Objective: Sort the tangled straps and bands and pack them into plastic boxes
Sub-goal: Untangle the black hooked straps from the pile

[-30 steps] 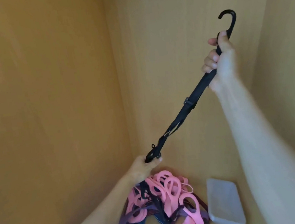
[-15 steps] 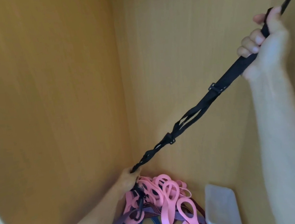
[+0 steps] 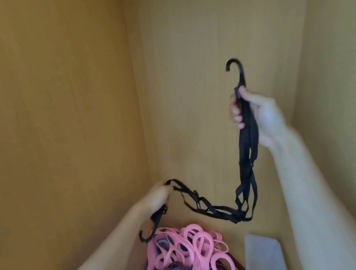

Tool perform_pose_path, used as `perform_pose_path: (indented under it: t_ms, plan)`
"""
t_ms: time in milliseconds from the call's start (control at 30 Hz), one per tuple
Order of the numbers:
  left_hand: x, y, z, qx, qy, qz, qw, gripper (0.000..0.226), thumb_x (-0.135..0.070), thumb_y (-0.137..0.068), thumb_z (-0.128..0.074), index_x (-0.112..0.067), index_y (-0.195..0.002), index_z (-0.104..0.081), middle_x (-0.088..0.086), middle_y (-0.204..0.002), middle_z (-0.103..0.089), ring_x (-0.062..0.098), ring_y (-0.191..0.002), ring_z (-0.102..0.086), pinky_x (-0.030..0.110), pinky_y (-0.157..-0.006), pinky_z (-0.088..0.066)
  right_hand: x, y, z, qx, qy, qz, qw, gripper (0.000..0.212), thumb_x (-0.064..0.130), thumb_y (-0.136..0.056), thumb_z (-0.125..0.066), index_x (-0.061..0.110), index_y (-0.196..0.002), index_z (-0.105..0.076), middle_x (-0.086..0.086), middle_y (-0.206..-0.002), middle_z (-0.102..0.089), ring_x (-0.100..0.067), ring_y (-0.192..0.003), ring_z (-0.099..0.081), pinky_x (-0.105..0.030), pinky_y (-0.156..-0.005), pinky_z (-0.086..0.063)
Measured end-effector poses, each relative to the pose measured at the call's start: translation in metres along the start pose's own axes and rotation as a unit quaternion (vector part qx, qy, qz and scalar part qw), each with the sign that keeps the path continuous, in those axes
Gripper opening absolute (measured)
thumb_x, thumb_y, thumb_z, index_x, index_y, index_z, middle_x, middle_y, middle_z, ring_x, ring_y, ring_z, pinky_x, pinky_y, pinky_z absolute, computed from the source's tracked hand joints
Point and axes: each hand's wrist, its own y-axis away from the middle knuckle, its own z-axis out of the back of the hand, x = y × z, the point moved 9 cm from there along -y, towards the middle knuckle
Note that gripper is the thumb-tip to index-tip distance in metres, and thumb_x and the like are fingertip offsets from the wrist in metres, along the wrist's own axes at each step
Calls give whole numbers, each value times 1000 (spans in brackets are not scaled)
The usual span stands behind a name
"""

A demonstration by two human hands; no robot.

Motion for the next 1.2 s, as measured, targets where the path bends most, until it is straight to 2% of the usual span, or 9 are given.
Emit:
perform_pose_path:
  t_ms: [100,200,367,467,667,800,934,1067,1200]
  plan:
    - [-48,5,-11,47,-18,-53,997,16,0,-95,-44,-11,-84,-48,4,-68,-46,17,-61,-44,25,-53,-40,-45,8,-12,21,64,-29,997,27,29,-101,-51,11,-85,-61,-5,-90,-68,-21,-87,-65,-33,-79,-52]
    - [-96,20,-23,86,-34,-134,987,12,-7,-104,-46,-8,-100,-58,2,-76,-58,15,-69,-57,24,-63,-50,-81,13,-15,-14,157,-65,985,31,31,-107,-43,12,-90,-60,-5,-111,-73,-21,-116,-64,-40,-106,-42]
    - [-128,26,-29,79,-32,-200,976,17,-11,-104,-49,-3,-112,-61,0,-70,-60,17,-65,-58,32,-71,-54,-121,22,-18,-128,281,-95,946,40,47,-106,-38,19,-88,-59,1,-76,-68,-18,-74,-67,-30,-61,-42]
    - [-123,22,-24,52,-29,-197,979,15,-15,-102,-54,-7,-111,-63,-5,-63,-57,13,-58,-51,31,-64,-50,-138,25,-18,-136,240,-103,956,43,47,-105,-39,14,-82,-56,-1,-52,-61,-22,-46,-61,-25,-48,-44]
    - [-97,17,-10,90,-59,-136,985,32,-24,-88,-77,-19,-115,-61,-1,-79,-66,13,-69,-60,33,-81,-49,-131,19,6,-163,245,-66,953,40,47,-97,-52,19,-69,-45,5,-53,-38,-18,-51,-39,-36,-56,-35]
    - [-94,28,-10,184,102,-126,969,40,-16,-85,-76,-10,-115,-51,10,-75,-62,26,-73,-67,40,-85,-52,-125,21,35,-179,221,-63,957,38,47,-95,-55,17,-73,-45,-4,-63,-32,-18,-52,-32,-32,-53,-31]
    - [-101,45,-18,281,181,-114,936,39,-2,-90,-70,-17,-120,-49,17,-92,-61,20,-64,-58,37,-74,-58,-130,31,45,-178,222,-63,957,40,44,-98,-56,16,-72,-43,-3,-62,-29,-18,-43,-30,-24,-40,-33]
    - [-101,31,10,99,140,-127,977,26,5,-85,-73,-1,-107,-61,19,-106,-64,23,-73,-70,38,-86,-60,-137,44,49,-164,198,-82,963,37,39,-101,-56,13,-76,-49,-6,-61,-35,-16,-40,-33,-27,-40,-35]
    - [-106,26,21,1,158,-158,975,24,5,-78,-80,-3,-99,-73,18,-108,-68,27,-85,-73,35,-86,-61,-142,52,33,-94,185,-106,972,34,37,-104,-53,13,-80,-58,-4,-61,-55,-17,-50,-50,-32,-56,-45]
